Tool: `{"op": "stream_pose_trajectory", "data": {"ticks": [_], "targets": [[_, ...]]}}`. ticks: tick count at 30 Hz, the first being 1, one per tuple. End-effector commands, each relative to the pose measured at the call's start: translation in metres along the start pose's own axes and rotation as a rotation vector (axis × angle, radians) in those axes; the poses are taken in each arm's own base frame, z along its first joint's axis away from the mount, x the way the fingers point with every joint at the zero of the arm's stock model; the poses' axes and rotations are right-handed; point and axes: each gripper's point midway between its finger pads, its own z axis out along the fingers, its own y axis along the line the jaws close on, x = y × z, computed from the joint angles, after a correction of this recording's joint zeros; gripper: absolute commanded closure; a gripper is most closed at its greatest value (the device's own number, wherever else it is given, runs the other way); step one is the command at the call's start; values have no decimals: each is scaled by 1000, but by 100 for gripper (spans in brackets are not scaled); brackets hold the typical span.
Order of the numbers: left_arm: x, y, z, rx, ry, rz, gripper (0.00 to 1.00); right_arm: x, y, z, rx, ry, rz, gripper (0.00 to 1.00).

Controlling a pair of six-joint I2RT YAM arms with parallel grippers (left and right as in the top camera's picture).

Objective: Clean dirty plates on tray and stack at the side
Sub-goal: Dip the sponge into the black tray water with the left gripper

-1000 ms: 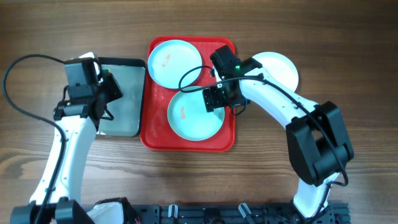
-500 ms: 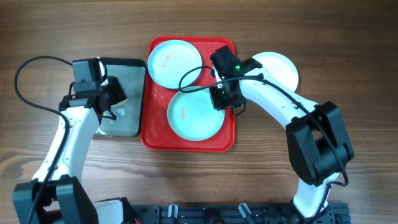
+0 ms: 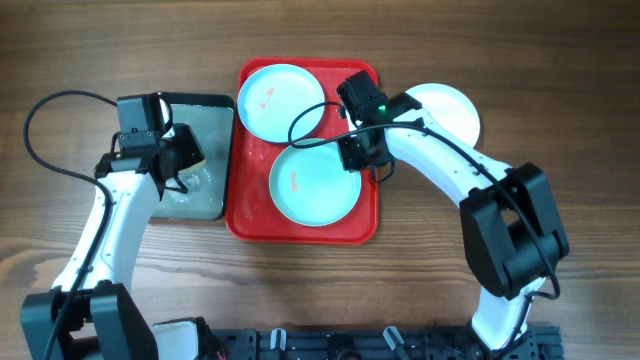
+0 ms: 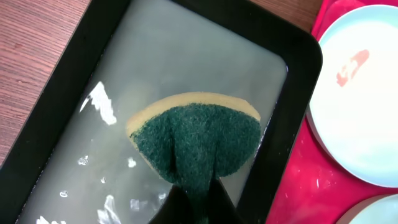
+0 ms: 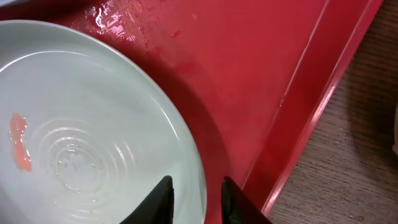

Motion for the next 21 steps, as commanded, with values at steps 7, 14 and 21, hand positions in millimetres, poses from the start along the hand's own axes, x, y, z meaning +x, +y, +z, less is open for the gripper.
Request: {"op": "stream_pose_trajectory", "data": {"ticks": [7, 14, 21], "targets": [[-3, -2, -1, 10, 1, -4, 96, 4, -5, 13, 30, 19, -3, 76], [-3, -1, -1, 10, 1, -4, 96, 3, -4, 13, 25, 13, -3, 76], [-2, -1, -1, 10, 3, -4, 96, -1, -3, 13, 21, -3, -2, 76]]}}
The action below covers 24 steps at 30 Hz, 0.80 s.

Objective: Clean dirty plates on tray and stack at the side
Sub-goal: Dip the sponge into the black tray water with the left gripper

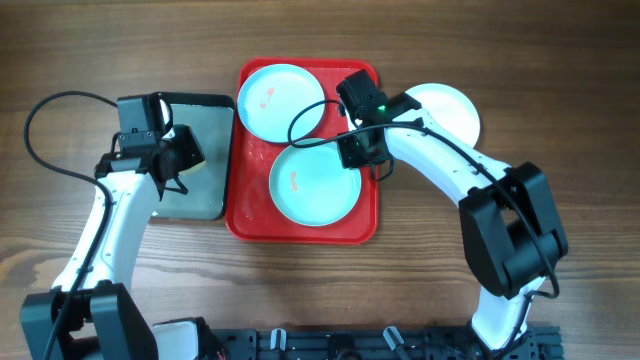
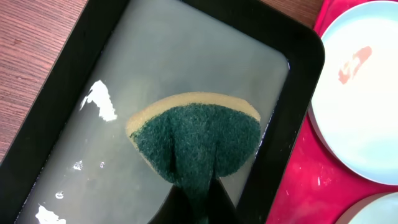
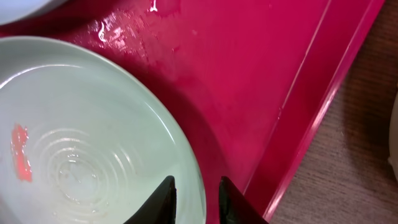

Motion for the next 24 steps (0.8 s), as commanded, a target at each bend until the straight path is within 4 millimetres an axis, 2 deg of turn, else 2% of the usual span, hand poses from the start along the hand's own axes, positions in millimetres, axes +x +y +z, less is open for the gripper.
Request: {"op": "stream_pose_trajectory", "data": {"ticks": [1, 13, 18, 22, 24], "targets": [[-4, -2, -1, 12, -4, -4, 96, 6, -4, 12, 20, 24, 0, 76], [-4, -2, -1, 12, -3, -4, 96, 6, -4, 13, 21, 26, -2, 76], [-4, -2, -1, 12, -3, -4, 96, 15, -7, 26, 26, 49, 0, 76], [-4, -2, -1, 12, -3, -5, 96, 21, -9, 30, 31, 67, 2, 83], [-4, -2, -1, 12, -4, -4, 96, 20, -8, 30, 30, 63, 3, 83]]}}
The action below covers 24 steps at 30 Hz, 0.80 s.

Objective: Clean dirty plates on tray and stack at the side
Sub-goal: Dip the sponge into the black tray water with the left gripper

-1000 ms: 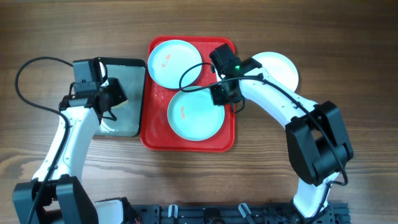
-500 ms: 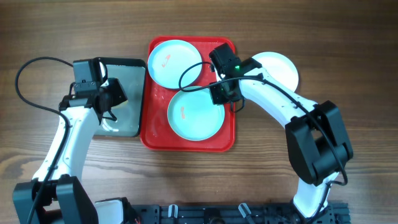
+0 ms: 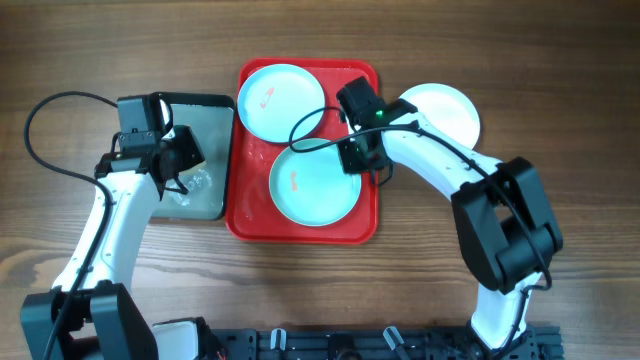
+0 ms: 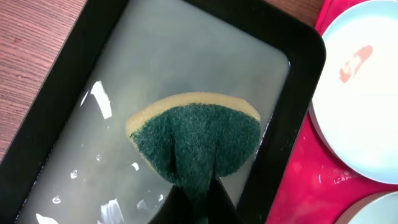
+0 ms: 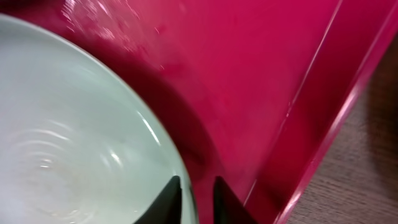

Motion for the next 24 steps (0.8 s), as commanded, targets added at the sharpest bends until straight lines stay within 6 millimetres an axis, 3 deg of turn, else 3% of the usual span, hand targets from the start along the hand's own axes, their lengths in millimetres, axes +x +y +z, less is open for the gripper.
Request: {"op": "stream_pose_trajectory", "data": {"ticks": [1, 6, 9, 15, 19, 24], "targets": [[-5, -2, -1, 13, -7, -4, 96, 4, -3, 8, 17, 16, 0, 84], [-5, -2, -1, 13, -7, -4, 96, 8, 8, 8, -49, 36, 2, 96], [-5, -2, -1, 13, -7, -4, 96, 14, 24, 6, -137, 72, 48, 96], [-5, -2, -1, 13, -7, -4, 96, 25, 32, 4, -182, 138, 171, 95], [-5, -2, -1, 13, -7, -4, 96, 23, 30, 3, -179, 129, 158, 88], [-7, 0, -1, 0, -19, 4, 96, 9, 27, -12, -187, 71, 120, 64]]}}
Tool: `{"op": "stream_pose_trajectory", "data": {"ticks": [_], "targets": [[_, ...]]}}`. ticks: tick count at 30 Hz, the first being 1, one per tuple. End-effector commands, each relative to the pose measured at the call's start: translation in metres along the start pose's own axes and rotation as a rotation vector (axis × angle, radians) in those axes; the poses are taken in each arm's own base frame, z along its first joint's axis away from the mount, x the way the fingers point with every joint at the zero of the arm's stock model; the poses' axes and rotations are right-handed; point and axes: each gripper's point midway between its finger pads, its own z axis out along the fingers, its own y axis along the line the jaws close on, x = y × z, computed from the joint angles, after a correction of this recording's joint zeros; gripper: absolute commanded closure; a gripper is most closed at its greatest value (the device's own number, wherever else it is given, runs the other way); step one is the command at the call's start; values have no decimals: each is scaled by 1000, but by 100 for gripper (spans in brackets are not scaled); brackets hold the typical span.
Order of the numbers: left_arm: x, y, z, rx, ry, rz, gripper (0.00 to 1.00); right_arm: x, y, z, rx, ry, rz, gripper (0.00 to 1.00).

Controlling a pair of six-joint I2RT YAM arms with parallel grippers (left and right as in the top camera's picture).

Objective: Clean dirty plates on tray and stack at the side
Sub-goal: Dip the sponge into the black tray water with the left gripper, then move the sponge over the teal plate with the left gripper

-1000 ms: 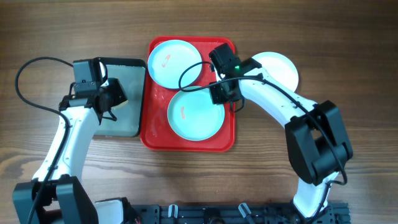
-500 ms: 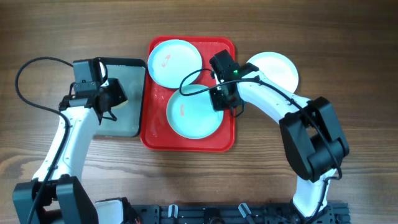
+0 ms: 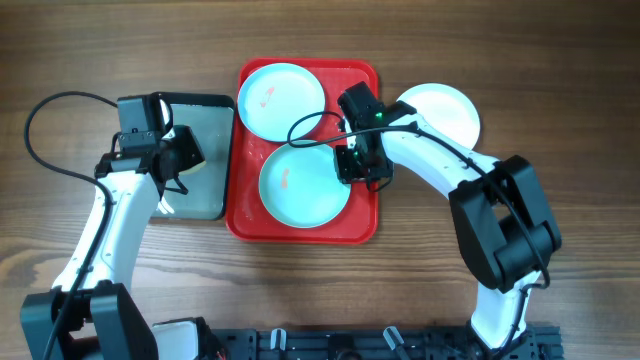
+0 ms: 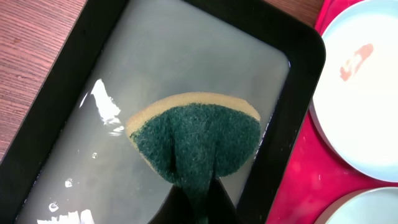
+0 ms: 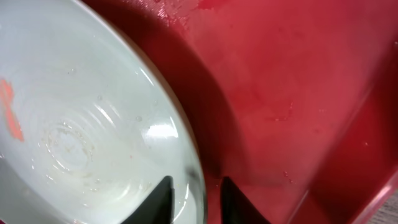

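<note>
Two pale plates with red smears lie on the red tray [image 3: 366, 222]: the far plate [image 3: 281, 98] and the near plate [image 3: 300, 190]. My right gripper [image 3: 352, 172] is open at the near plate's right rim. In the right wrist view the gripper [image 5: 196, 193] straddles that rim, one finger inside the plate [image 5: 81, 112] and one outside over the tray [image 5: 298, 74]. My left gripper [image 4: 198, 194] is shut on a green and yellow sponge [image 4: 199, 134], held over the water in the black basin [image 4: 300, 68].
A clean white plate [image 3: 445, 110] lies on the wooden table right of the tray. The black basin [image 3: 200, 99] stands against the tray's left side. The far plate [image 4: 360, 93] is close to the basin's right wall. Cables trail from both arms.
The near plate now lies a little further left on the tray. My right gripper has moved nearer and slightly left along its rim. The left gripper and sponge have not moved.
Throughout, my left gripper held the sponge over the basin water without moving. My right gripper stayed at the near plate's right rim, fingers either side of it. By now it has shifted along the rim and the plate sits further left.
</note>
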Motion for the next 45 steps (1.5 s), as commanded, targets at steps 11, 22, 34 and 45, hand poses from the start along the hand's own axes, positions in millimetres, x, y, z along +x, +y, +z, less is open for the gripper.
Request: {"op": "stream_pose_trajectory", "data": {"ticks": [11, 22, 34, 45], "targets": [[-12, -1, -4, 1, -22, 53, 96, -16, 3, -16, -16, -65, -16, 65], [-24, -16, -15, 42, -38, 222, 96, -19, 3, -17, -12, -76, -18, 60], [-7, -83, -21, 233, -29, 327, 96, -20, 2, -17, -6, -79, -18, 60], [65, -134, -31, 342, 169, 396, 96, -17, 1, -16, -1, -67, -18, 60]]}}
